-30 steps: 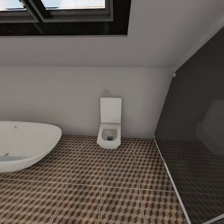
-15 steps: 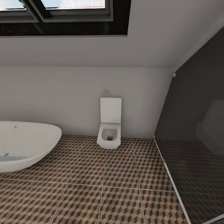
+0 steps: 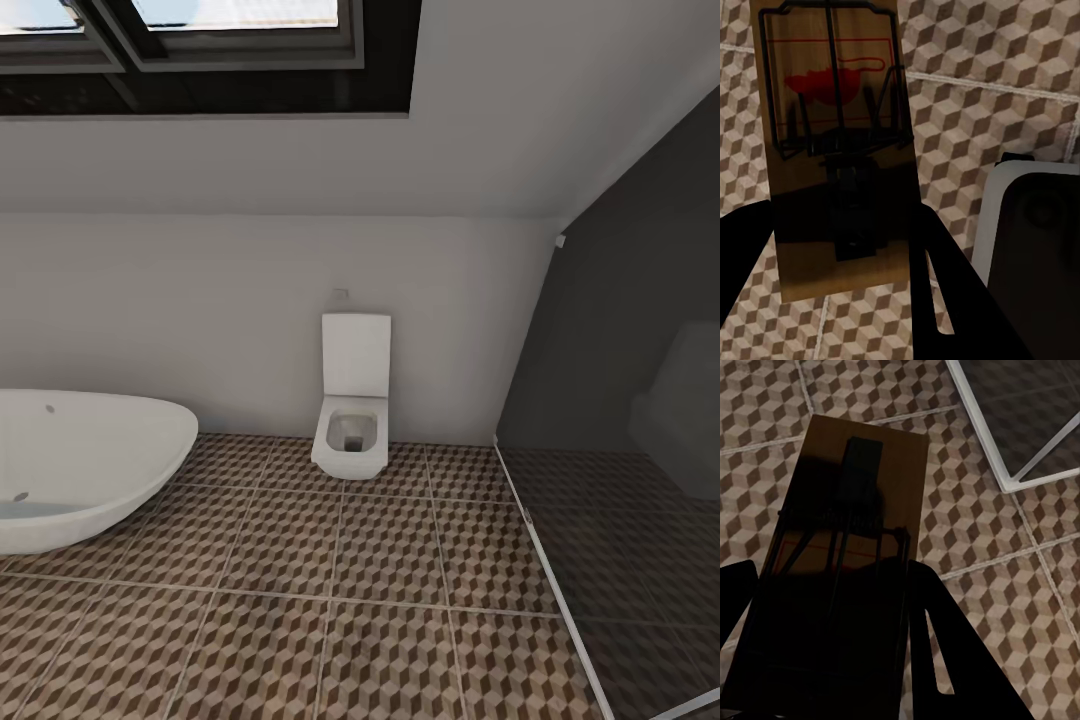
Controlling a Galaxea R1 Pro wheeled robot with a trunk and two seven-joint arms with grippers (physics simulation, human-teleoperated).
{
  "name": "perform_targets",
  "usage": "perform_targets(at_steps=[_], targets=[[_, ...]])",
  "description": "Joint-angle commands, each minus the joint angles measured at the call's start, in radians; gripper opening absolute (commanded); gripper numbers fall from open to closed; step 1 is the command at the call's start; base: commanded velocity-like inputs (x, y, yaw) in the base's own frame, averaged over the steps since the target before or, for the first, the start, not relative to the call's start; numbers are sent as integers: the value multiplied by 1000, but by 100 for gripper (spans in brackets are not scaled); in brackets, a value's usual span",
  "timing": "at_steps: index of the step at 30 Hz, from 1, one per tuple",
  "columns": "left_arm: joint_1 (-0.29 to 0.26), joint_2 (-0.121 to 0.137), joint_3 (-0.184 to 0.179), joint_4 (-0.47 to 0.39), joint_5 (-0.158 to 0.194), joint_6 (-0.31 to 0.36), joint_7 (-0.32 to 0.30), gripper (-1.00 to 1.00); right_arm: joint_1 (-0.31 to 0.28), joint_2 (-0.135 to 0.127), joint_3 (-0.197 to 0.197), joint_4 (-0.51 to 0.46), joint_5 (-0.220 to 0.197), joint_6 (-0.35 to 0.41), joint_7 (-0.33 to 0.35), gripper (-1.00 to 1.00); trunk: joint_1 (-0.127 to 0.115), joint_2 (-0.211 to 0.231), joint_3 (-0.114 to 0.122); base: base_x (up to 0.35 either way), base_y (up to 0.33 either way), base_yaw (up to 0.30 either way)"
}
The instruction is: Take the four mousetraps from the cabinet in the bathroom and place them on the bathroom floor. Make sure all four end up on the same floor surface, and ensure that at least two of them are either under or directly next to the same bathroom sink.
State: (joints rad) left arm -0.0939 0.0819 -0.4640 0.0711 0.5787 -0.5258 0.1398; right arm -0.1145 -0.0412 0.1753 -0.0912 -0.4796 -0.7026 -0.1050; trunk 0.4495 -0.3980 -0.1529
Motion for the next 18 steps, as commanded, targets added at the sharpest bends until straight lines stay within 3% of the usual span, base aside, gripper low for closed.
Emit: perform_targets(at_steps=[1, 18], targets=[[-1, -1, -7, 3, -2, -3, 6, -100, -1, 0, 9, 0, -2, -2, -8, -100, 1, -2, -2, 0, 0, 0], [-1, -1, -7, 3, -2, -3, 6, -100, -1, 0, 9, 0, -2, -2, -8, -100, 1, -2, -2, 0, 0, 0]])
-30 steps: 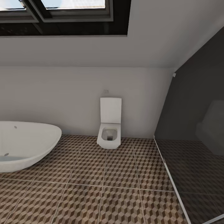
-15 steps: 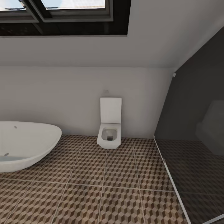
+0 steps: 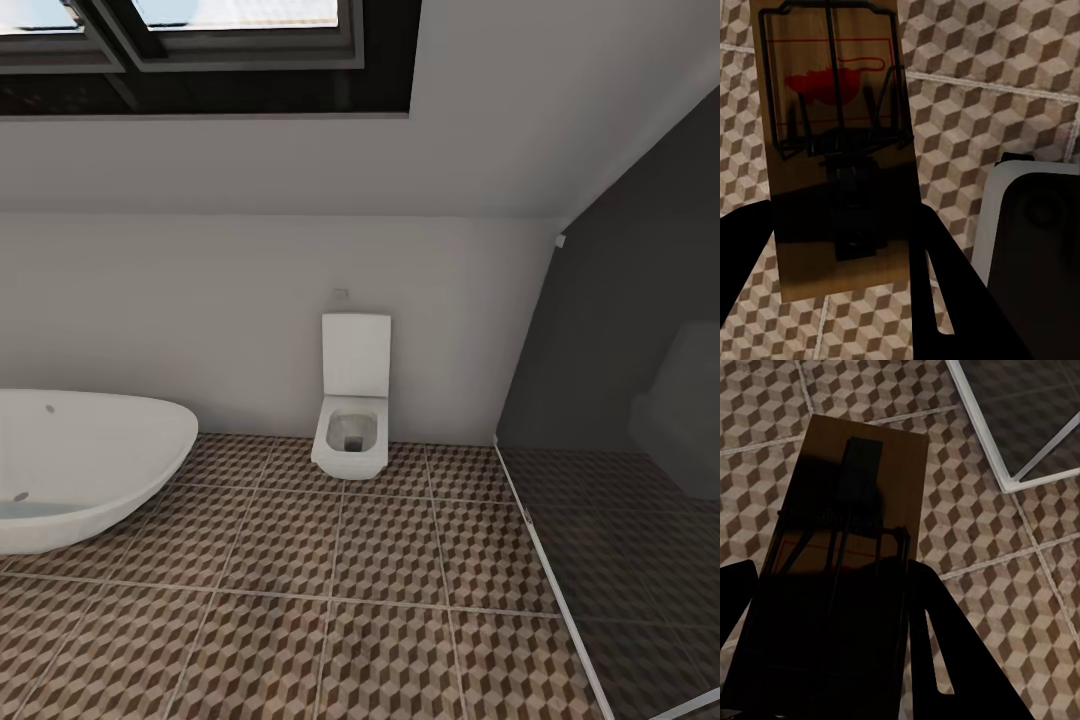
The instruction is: Take the four mousetraps from the cabinet in the bathroom and place them on the bathroom floor. Make sure all four end up on the same floor surface, and ensure that at least two of them are either under or directly next to the same bathroom sink.
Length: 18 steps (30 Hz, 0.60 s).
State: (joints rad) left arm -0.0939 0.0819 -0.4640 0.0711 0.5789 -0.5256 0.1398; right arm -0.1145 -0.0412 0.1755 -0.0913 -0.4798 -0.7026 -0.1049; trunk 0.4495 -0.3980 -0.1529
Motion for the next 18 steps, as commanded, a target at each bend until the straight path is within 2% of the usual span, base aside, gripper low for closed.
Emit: perform_targets(at_steps=[1, 18], targets=[[-1, -1, -7, 3, -2, -3, 6, -100, -1, 0, 9, 0, -2, -1, -9, -100, 1, -2, -2, 0, 0, 0], [-1, -1, -7, 3, -2, -4, 6, -100, -1, 0, 9, 0, -2, -1, -9, -100, 1, -2, -2, 0, 0, 0]])
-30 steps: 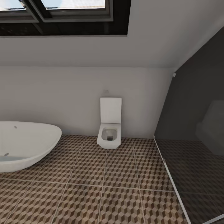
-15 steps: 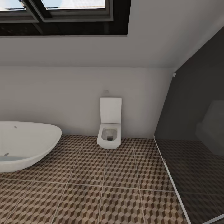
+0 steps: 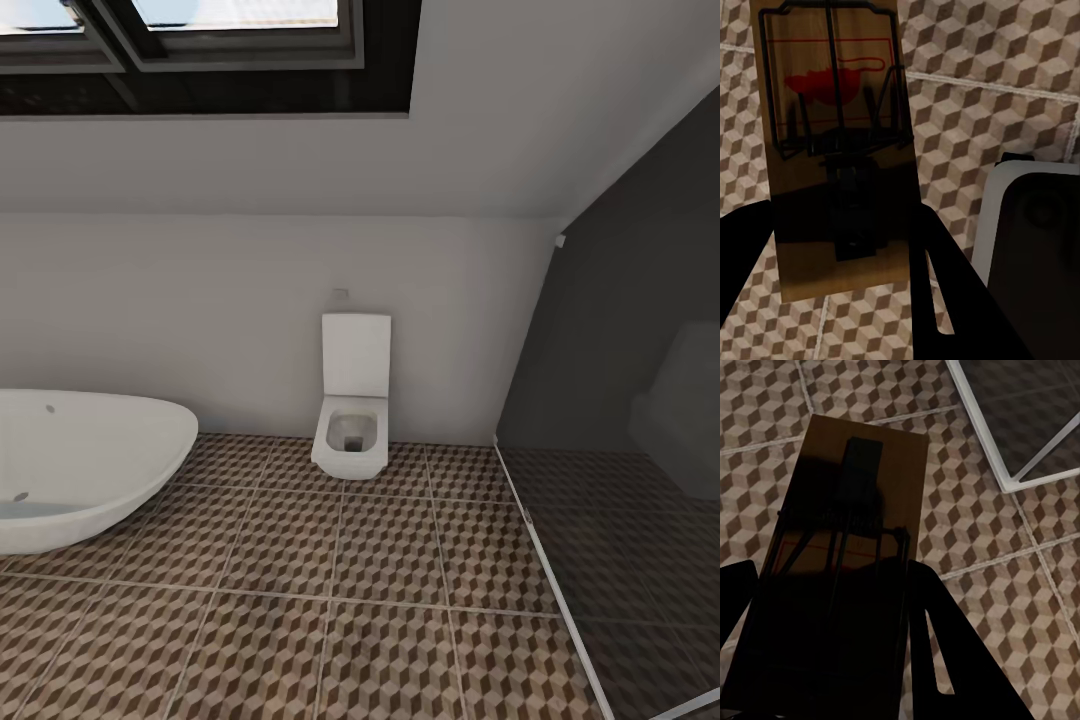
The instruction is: Take the four mousetraps from the cabinet in the bathroom and place them on the bathroom floor. Make sure all four end up on the same floor surface, and ensure that at least two of them are either under or directly next to the same bathroom sink.
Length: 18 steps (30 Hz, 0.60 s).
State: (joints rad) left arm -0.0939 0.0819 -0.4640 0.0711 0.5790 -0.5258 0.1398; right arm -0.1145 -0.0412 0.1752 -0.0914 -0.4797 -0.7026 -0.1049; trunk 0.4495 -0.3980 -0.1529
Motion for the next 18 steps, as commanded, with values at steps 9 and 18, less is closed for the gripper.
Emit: perform_targets(at_steps=[9, 18], targets=[[-1, -1, -7, 3, -2, -3, 6, -100, -1, 0, 9, -1, -2, -1, -9, -100, 1, -2, -2, 0, 0, 0], [-1, -1, -7, 3, -2, -3, 6, -100, -1, 0, 9, 0, -2, -1, -9, -100, 1, -2, -2, 0, 0, 0]])
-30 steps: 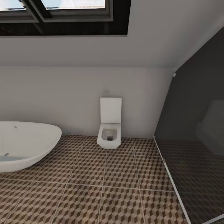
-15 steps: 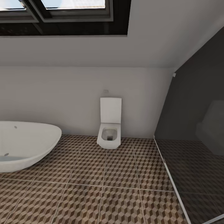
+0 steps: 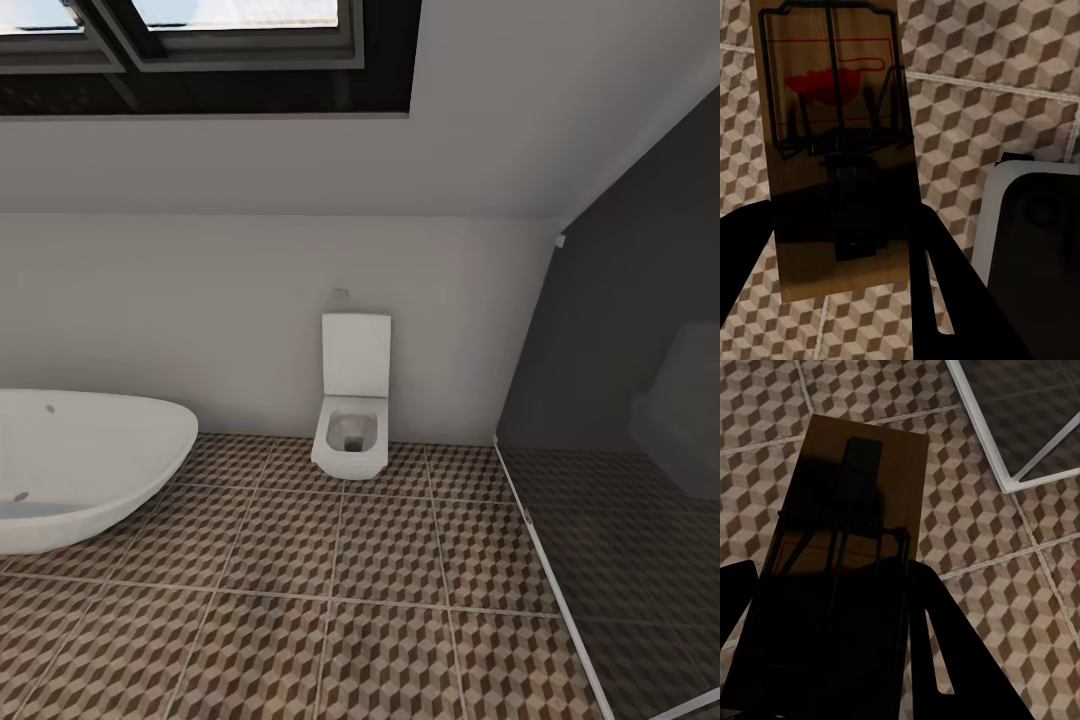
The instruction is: Take the four mousetraps from the cabinet in the bathroom and place them on the bathroom floor. Make sure all four end up on the same floor surface, and ensure that at least two of them are either under or directly next to the same bathroom sink.
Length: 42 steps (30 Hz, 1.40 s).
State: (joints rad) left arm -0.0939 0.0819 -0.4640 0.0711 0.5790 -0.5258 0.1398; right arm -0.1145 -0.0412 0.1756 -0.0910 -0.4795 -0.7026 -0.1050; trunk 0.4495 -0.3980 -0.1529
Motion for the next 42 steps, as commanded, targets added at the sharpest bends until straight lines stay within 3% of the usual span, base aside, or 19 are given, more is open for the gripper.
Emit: perform_targets(at_steps=[1, 42], targets=[[-1, -1, -7, 3, -2, -3, 6, -100, -1, 0, 9, 0, -3, -2, -8, -100, 1, -2, -2, 0, 0, 0], [-1, -1, -7, 3, -2, -3, 6, -100, -1, 0, 9, -1, -2, -2, -8, -100, 1, -2, -2, 0, 0, 0]])
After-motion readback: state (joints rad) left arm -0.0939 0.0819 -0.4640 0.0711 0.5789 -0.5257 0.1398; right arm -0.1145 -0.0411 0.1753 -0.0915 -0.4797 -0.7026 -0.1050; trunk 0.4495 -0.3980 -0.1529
